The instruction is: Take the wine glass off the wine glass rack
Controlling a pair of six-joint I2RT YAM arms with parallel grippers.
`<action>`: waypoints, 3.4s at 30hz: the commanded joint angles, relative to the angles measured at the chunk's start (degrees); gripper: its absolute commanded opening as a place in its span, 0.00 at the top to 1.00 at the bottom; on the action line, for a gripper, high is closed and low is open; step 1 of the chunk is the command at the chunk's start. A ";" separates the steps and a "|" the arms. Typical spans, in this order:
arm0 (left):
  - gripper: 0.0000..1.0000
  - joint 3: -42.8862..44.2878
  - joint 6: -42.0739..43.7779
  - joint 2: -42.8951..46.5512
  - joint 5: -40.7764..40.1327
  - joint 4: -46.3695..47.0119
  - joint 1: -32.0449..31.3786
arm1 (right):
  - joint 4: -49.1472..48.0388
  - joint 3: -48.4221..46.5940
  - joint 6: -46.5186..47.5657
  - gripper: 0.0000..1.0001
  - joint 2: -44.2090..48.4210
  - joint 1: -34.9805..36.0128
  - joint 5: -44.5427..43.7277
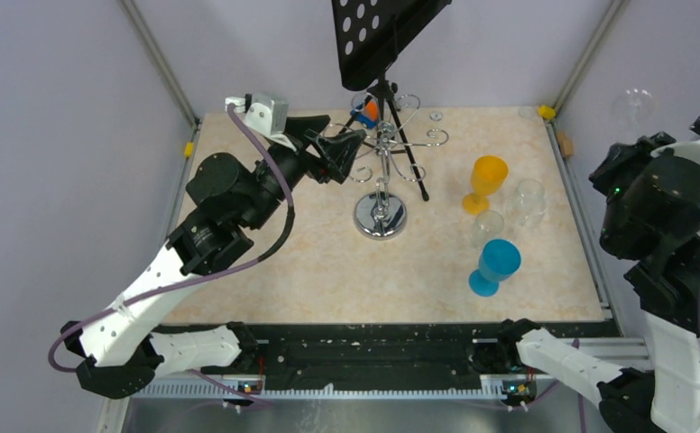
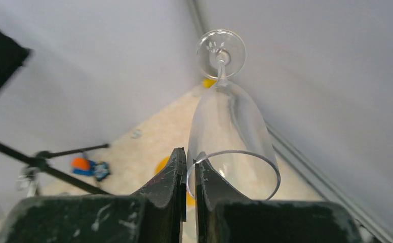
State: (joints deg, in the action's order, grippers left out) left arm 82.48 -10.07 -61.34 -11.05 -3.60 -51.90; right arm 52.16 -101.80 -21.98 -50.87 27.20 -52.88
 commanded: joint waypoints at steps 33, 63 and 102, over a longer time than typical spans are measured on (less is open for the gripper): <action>0.24 -1.88 5.01 7.22 -11.28 -7.13 0.48 | 33.53 22.14 -15.83 1.00 -2.59 -17.70 31.40; 0.24 -1.71 6.51 8.04 -13.56 -7.74 0.48 | 21.46 36.44 -10.40 1.00 -2.13 -22.38 30.21; 0.23 -1.31 8.31 6.45 -15.23 -7.50 0.61 | 21.25 35.74 -5.37 0.88 -6.19 -36.25 43.24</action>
State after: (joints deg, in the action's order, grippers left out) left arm 80.42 -2.76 -54.54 -25.61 -13.32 -51.46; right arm 72.05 -67.11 -27.18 -56.77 -8.14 -7.46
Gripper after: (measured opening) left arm 0.766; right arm 0.098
